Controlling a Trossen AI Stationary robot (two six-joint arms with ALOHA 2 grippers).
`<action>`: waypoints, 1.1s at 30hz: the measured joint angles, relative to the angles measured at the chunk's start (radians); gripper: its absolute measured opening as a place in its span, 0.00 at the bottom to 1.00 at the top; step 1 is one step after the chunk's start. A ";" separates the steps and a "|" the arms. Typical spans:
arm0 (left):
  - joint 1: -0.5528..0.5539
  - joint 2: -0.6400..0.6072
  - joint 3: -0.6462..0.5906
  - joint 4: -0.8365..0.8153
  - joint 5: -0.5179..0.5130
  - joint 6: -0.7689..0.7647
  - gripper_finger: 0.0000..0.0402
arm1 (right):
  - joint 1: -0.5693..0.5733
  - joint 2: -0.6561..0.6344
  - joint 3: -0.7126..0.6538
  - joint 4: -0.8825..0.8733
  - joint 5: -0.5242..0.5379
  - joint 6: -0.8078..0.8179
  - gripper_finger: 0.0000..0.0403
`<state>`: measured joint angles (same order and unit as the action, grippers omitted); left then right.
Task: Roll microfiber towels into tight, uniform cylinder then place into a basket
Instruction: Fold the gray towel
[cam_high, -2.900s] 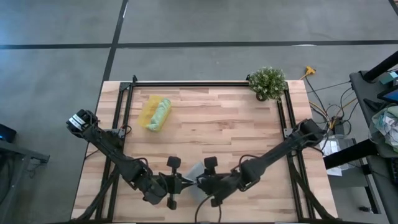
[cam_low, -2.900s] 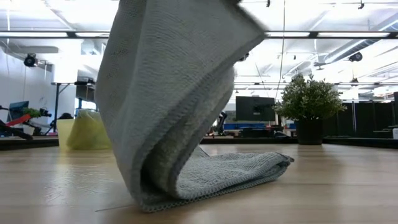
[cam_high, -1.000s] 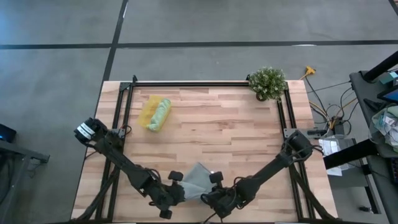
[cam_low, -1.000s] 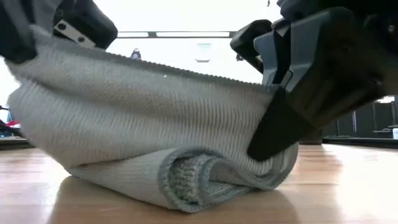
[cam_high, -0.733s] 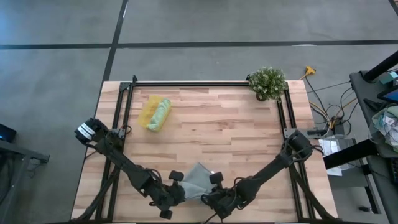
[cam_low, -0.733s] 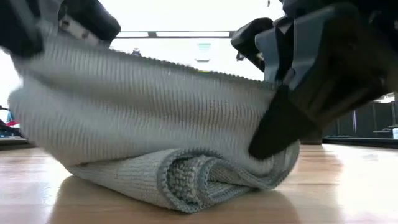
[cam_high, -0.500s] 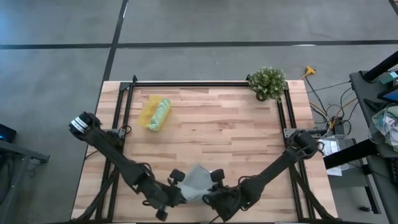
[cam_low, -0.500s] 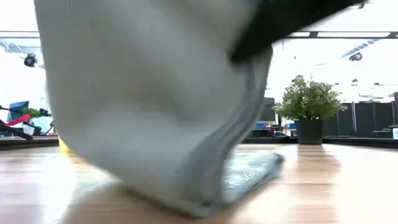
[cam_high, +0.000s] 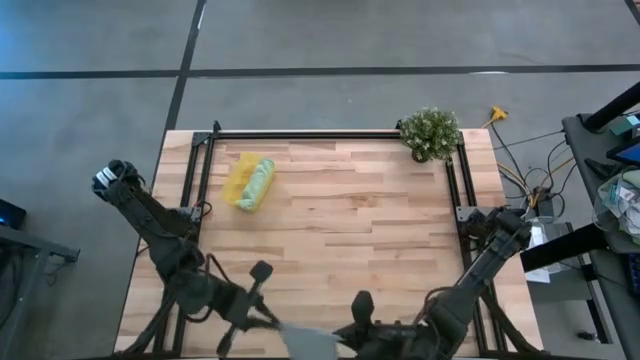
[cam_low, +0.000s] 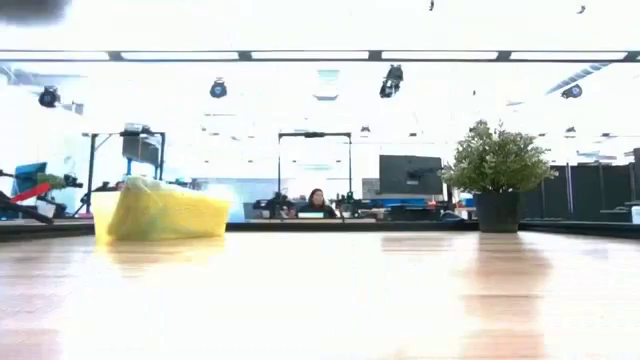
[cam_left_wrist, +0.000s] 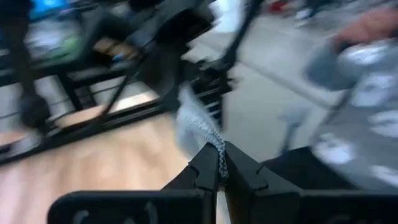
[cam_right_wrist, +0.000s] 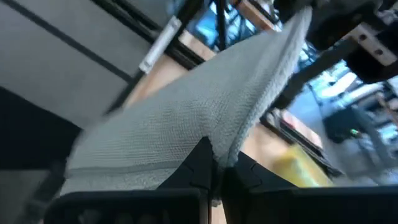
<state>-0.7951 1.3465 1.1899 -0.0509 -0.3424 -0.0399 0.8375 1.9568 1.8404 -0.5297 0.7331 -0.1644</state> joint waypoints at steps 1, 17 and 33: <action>0.005 -0.004 -0.012 -0.015 -0.046 0.000 0.00 | -0.002 0.000 0.003 -0.024 0.016 0.003 0.02; 0.305 0.097 -0.300 -0.088 -0.289 -0.118 0.00 | -0.412 0.003 -0.436 -0.123 0.027 0.240 0.02; 0.580 0.091 -0.396 -0.046 -0.383 -0.137 0.00 | -0.598 0.001 -0.598 0.082 0.039 0.143 0.02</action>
<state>-0.2147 1.4376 0.7937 -0.0968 -0.7254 -0.1772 0.2398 1.9579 1.2423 -0.4480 0.7719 -0.0213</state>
